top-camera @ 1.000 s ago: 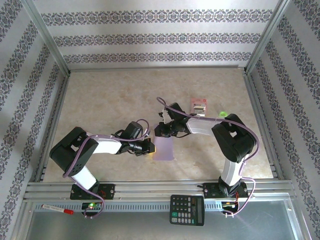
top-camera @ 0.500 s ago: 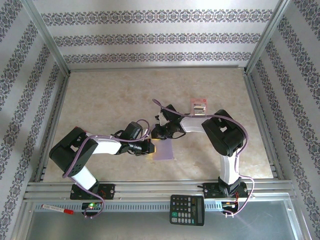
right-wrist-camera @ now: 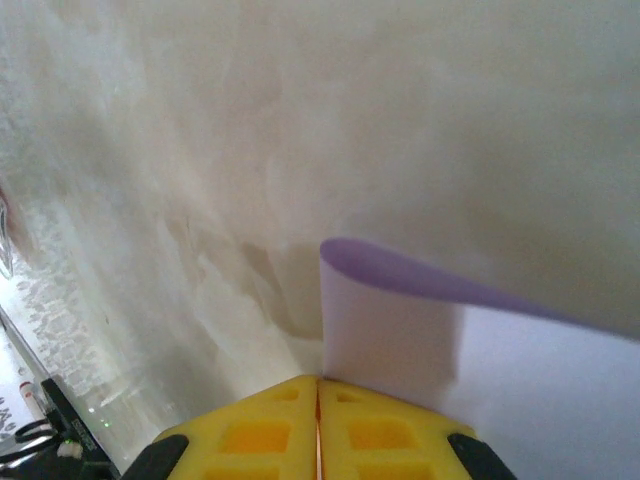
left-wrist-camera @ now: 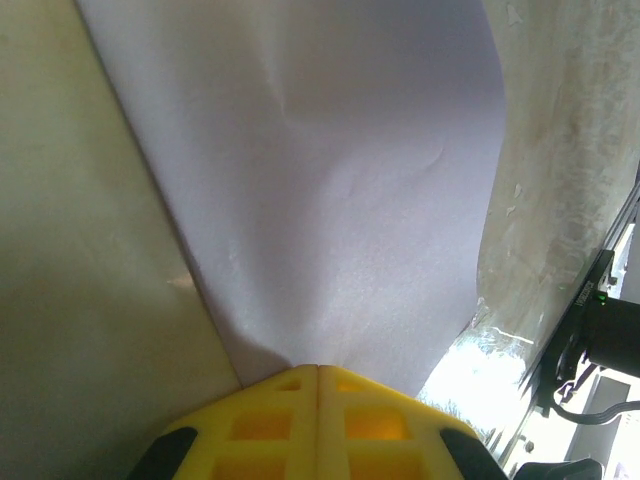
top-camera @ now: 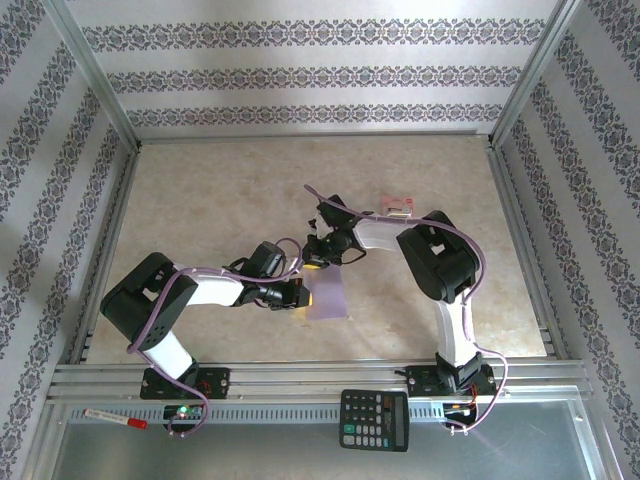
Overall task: Fold a paper plane with a square sheet of paper (pick it up from the middle)
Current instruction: First fold in half a square sheet of paper at the center of the table.
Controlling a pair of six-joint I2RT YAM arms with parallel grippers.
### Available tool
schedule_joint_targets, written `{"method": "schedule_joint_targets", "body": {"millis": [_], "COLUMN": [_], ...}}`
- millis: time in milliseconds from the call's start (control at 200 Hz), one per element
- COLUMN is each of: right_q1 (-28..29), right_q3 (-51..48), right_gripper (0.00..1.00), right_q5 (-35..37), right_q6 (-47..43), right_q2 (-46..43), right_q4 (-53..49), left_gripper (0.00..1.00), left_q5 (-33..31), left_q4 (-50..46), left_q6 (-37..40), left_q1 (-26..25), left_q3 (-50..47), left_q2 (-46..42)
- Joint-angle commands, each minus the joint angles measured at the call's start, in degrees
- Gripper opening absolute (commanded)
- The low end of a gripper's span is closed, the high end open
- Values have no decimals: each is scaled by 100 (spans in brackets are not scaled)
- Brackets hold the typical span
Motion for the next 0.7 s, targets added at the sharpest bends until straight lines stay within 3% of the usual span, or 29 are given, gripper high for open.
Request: {"method": "schedule_joint_targets", "body": {"millis": [0, 250, 395, 555, 694], "right_q1": [-354, -651, -864, -802, -544], "right_q3": [477, 1277, 1520, 392, -701], "right_gripper": [8, 8, 8, 9, 9], "right_q5": [1176, 1306, 882, 303, 111], "right_q6": [129, 229, -17, -113, 95], "right_q2": [403, 828, 640, -568, -1332], "right_q4": [259, 50, 25, 477, 915], "left_gripper": [0, 0, 0, 0, 10], "left_q5": [-733, -694, -637, -356, -175], "left_q4": [-1570, -1599, -1620, -1509, -1694], "left_q6": [360, 357, 293, 153, 185], "left_q1": [-18, -35, -49, -44, -17], "left_q3": [-420, -390, -261, -28, 272], "left_q2": [480, 408, 203, -143, -451]}}
